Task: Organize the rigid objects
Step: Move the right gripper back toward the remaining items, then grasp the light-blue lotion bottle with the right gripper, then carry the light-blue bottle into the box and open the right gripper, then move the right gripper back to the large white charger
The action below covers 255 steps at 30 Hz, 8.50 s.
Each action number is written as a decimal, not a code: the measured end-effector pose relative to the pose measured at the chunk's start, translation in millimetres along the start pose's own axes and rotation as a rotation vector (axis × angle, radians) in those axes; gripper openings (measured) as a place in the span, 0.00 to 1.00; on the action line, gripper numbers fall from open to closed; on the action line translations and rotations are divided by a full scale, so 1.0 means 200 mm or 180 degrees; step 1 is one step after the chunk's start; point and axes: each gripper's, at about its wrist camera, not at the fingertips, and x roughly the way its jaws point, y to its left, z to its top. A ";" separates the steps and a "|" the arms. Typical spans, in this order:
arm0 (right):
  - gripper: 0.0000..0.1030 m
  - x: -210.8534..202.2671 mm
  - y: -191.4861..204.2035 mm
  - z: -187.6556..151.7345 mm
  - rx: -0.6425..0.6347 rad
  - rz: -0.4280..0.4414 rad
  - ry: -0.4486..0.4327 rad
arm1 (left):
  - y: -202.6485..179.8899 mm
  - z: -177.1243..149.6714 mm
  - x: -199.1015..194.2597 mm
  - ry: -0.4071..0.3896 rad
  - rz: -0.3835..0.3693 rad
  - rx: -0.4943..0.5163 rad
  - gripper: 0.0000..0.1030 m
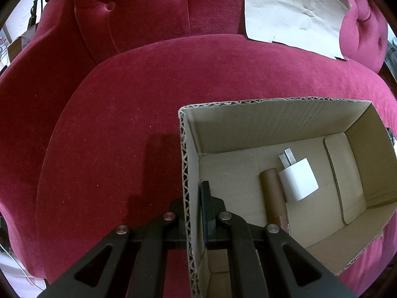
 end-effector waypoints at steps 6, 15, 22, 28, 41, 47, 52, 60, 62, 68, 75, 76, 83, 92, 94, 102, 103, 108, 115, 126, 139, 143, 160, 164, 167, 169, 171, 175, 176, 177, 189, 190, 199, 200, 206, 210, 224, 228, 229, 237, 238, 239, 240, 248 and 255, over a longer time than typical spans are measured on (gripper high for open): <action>0.97 0.02 0.01 0.00 -0.0001 0.0031 0.0032 | 0.00 0.00 0.00 0.0001 0.0001 -0.0001 0.05; 0.31 0.03 0.03 0.02 -0.0014 0.0116 0.0041 | 0.00 0.00 0.00 0.0001 0.0000 0.0000 0.05; 0.27 0.02 0.02 0.01 0.0015 0.0128 0.0011 | 0.00 0.00 0.00 -0.0001 0.0001 0.0002 0.05; 0.26 -0.01 0.02 0.02 0.0046 0.0097 -0.0006 | 0.00 0.00 0.00 -0.0001 0.0000 0.0002 0.05; 0.26 -0.08 0.02 0.06 0.0080 0.0028 -0.0084 | 0.00 0.00 0.00 0.0000 -0.0001 0.0001 0.05; 0.26 -0.14 0.04 0.11 0.0100 -0.0018 -0.0170 | 0.00 0.00 0.00 -0.0001 -0.0001 0.0003 0.05; 0.26 -0.19 0.08 0.14 0.0084 -0.0055 -0.0248 | 0.00 0.00 0.00 0.0000 -0.0001 0.0003 0.05; 0.26 -0.25 0.14 0.19 0.0052 -0.0055 -0.0380 | 0.00 0.00 0.00 -0.0001 0.0000 0.0003 0.05; 0.26 -0.27 0.16 0.20 0.0049 -0.0035 -0.0412 | 0.00 0.00 0.00 -0.0001 0.0000 0.0003 0.05; 0.26 -0.33 0.22 0.25 0.0028 0.0051 -0.0483 | 0.00 0.00 0.00 0.0000 -0.0001 0.0002 0.05; 0.26 -0.36 0.30 0.29 -0.0021 0.0152 -0.0527 | 0.00 0.00 0.00 0.0000 -0.0001 0.0003 0.05; 0.26 -0.36 0.31 0.30 -0.0033 0.0164 -0.0531 | 0.00 0.00 0.00 0.0000 -0.0001 0.0003 0.05; 0.26 -0.36 0.41 0.31 -0.0084 0.0269 -0.0545 | 0.00 0.00 0.00 -0.0001 -0.0001 0.0004 0.05; 0.26 -0.33 0.53 0.32 -0.0171 0.0392 -0.0502 | 0.00 0.00 0.00 0.0000 0.0000 0.0003 0.05; 0.26 -0.33 0.55 0.32 -0.0181 0.0420 -0.0481 | 0.00 0.00 0.00 -0.0001 -0.0002 0.0004 0.05; 0.26 -0.29 0.65 0.32 -0.0256 0.0499 -0.0361 | 0.00 0.00 0.00 -0.0001 -0.0002 0.0005 0.05; 0.26 -0.29 0.66 0.32 -0.0262 0.0504 -0.0342 | 0.00 0.00 0.00 0.0000 -0.0003 0.0006 0.05; 0.26 -0.25 0.71 0.31 -0.0275 0.0533 -0.0252 | 0.00 0.00 0.00 0.0000 0.0000 0.0002 0.05; 0.26 -0.18 0.76 0.31 -0.0274 0.0545 -0.0105 | 0.00 0.00 0.00 -0.0001 0.0000 0.0004 0.05; 0.26 -0.08 0.84 0.29 -0.0296 0.0475 0.0085 | 0.00 0.00 0.00 0.0000 0.0001 0.0008 0.05; 0.48 -0.10 0.82 0.30 -0.0271 0.0413 0.0011 | -0.01 0.00 0.00 -0.0002 0.0005 0.0010 0.05; 0.79 -0.10 0.81 0.30 -0.0248 0.0353 -0.0028 | 0.00 0.00 0.01 -0.0005 0.0004 0.0011 0.05; 1.00 -0.12 0.80 0.32 -0.0234 0.0273 -0.0115 | -0.01 -0.01 0.00 -0.0004 0.0006 0.0012 0.05; 1.00 -0.15 0.79 0.31 -0.0232 0.0283 -0.0151 | -0.01 -0.01 0.00 -0.0003 0.0008 0.0012 0.05; 1.00 -0.17 0.78 0.31 -0.0226 0.0287 -0.0162 | -0.01 -0.01 0.00 -0.0001 0.0007 0.0004 0.05; 1.00 -0.18 0.76 0.32 -0.0220 0.0249 -0.0199 | -0.01 -0.01 0.00 0.0001 0.0006 0.0004 0.05; 1.00 -0.21 0.74 0.33 -0.0205 0.0220 -0.0231 | -0.01 -0.01 0.00 0.0001 0.0008 0.0004 0.05; 1.00 -0.24 0.68 0.34 -0.0145 0.0167 -0.0274 | -0.01 -0.01 0.00 0.0002 0.0009 0.0005 0.05; 1.00 -0.25 0.66 0.34 -0.0131 0.0147 -0.0287 | -0.01 -0.01 0.00 0.0003 0.0011 0.0003 0.05; 1.00 -0.25 0.65 0.34 -0.0124 0.0140 -0.0293 | -0.01 -0.01 0.00 0.0003 0.0012 0.0004 0.05; 1.00 -0.32 0.44 0.34 -0.0002 0.0019 -0.0378 | 0.00 0.00 0.00 0.0012 0.0011 0.0002 0.05; 1.00 -0.33 0.43 0.34 0.0009 0.0010 -0.0381 | 0.00 0.00 0.00 0.0012 0.0013 0.0002 0.05; 1.00 -0.35 0.25 0.33 0.0144 -0.0116 -0.0409 | 0.00 0.00 0.00 0.0012 0.0013 0.0002 0.05; 1.00 -0.35 0.23 0.33 0.0154 -0.0129 -0.0411 | 0.00 0.00 0.00 0.0011 0.0013 0.0002 0.05; 1.00 -0.32 0.10 0.29 0.0225 -0.0226 -0.0379 | 0.00 0.00 0.00 0.0014 0.0018 0.0001 0.05; 1.00 -0.30 0.03 0.28 0.0268 -0.0285 -0.0362 | 0.00 0.00 0.00 0.0015 0.0025 -0.0002 0.05; 1.00 -0.20 -0.18 0.21 0.0398 -0.0396 -0.0225 | 0.00 0.00 0.00 0.0016 0.0038 0.0004 0.05; 1.00 -0.16 -0.21 0.19 0.0408 -0.0399 -0.0172 | 0.00 0.00 0.00 0.0017 0.0038 0.0003 0.05; 1.00 -0.14 -0.22 0.18 0.0408 -0.0398 -0.0159 | 0.00 0.00 0.00 0.0017 0.0038 0.0003 0.05; 1.00 -0.03 -0.29 0.13 0.0476 -0.0406 -0.0016 | 0.00 0.01 0.00 0.0018 0.0038 0.0005 0.05; 1.00 -0.02 -0.29 0.13 0.0475 -0.0403 -0.0004 | 0.00 0.01 0.00 0.0018 0.0037 0.0004 0.05; 1.00 -0.01 -0.30 0.13 0.0469 -0.0405 0.0009 | 0.00 0.01 0.00 0.0018 0.0038 0.0005 0.05; 1.00 0.00 -0.30 0.12 0.0467 -0.0407 0.0025 | 0.00 0.01 0.00 0.0017 0.0039 0.0005 0.05; 1.00 0.11 -0.34 0.09 0.0500 -0.0427 0.0161 | 0.00 0.01 0.00 0.0018 0.0037 0.0004 0.05; 1.00 0.14 -0.36 0.09 0.0544 -0.0383 0.0171 | 0.00 0.01 0.00 0.0018 0.0038 0.0005 0.05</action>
